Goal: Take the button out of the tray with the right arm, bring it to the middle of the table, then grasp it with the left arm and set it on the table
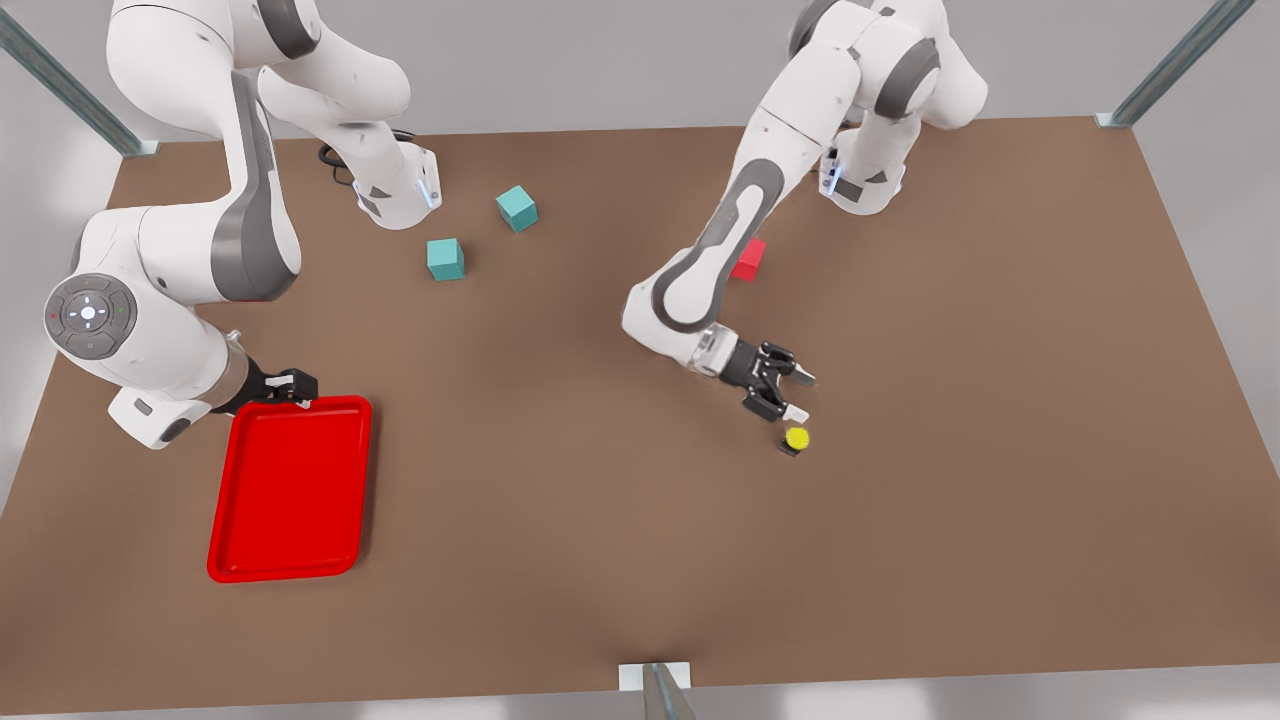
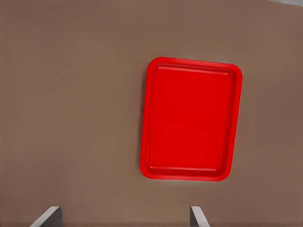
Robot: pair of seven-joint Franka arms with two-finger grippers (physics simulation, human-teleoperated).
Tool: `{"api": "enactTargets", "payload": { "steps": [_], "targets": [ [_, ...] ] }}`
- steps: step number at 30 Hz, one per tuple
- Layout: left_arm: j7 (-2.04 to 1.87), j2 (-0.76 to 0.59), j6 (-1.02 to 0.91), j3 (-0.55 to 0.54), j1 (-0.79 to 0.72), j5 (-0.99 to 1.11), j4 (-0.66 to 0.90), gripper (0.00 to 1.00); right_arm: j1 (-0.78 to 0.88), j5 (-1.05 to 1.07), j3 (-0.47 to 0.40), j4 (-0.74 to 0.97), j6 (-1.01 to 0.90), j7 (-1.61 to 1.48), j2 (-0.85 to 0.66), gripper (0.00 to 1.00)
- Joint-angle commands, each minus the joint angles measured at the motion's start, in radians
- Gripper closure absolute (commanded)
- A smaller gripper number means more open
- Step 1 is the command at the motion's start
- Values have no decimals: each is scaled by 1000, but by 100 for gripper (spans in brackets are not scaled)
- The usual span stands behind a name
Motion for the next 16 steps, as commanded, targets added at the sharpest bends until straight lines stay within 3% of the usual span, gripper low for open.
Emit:
{"api": "enactTargets", "payload": {
  "steps": [1, 2, 3, 4, 5, 6, 7, 10, 16],
  "targets": [
    [2185, -96, -254, 46, 30, -576, 192, 0, 0, 1, 0, 0, 0, 0, -1, 0],
    [2456, -96, -308, 149, 132, -969, 291, 0, 2, 1, 0, 0, 0, 0, -1, 0],
    [2635, -93, -372, 181, 270, -1135, 349, 0, 0, 1, 0, 0, 0, 0, -1, 0],
    [2726, -93, -409, 182, 353, -1175, 389, 0, -3, 2, -1, 0, 1, -2, -1, 0],
    [2734, -95, -443, 184, 380, -1160, 438, 0, -23, 8, 0, 2, 0, -5, -1, 0],
    [2767, -185, -422, 176, 402, -1107, 437, 0, -28, 8, 0, 2, 0, -3, -1, 0],
    [2842, -345, -360, 77, 508, -1070, 363, 0, -31, 8, 0, 5, 0, -2, -1, 0],
    [2853, -587, -135, 14, 536, -990, 79, 0, -40, 17, 2, 5, 0, -3, -1, 0],
    [3004, -578, -138, 3, 538, -988, 41, 0, -26, 13, 7, 2, 0, -9, -1, 0]
  ]
}}
